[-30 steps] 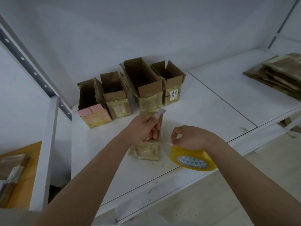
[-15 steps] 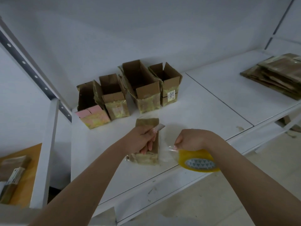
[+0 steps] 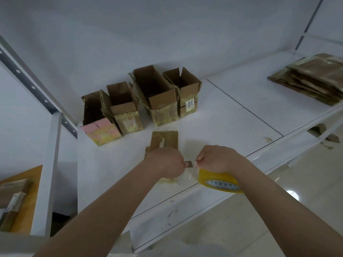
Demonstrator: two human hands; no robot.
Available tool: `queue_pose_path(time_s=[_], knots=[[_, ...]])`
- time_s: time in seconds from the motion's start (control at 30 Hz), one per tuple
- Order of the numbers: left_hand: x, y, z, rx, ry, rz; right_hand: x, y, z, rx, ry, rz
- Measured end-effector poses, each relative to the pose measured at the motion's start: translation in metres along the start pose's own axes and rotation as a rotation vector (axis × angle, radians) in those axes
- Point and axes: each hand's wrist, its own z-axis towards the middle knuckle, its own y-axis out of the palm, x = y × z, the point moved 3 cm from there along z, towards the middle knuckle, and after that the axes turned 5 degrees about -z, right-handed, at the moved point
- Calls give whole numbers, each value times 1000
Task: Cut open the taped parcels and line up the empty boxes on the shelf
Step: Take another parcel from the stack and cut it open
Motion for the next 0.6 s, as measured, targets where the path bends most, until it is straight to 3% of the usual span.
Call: queue_pose_path(time_s=[0.13, 0.3, 0.47, 0.6], knots=[[11, 11, 9, 95, -39, 149, 4, 7, 2, 81, 17, 19], [6, 12, 5, 112, -46, 158, 8, 14, -4, 121, 53, 26], [-11, 1, -4, 46, 56, -137, 13, 24, -5, 119, 73, 97], [-26, 0, -13, 109, 82, -315, 14, 28, -2, 139, 68, 144]])
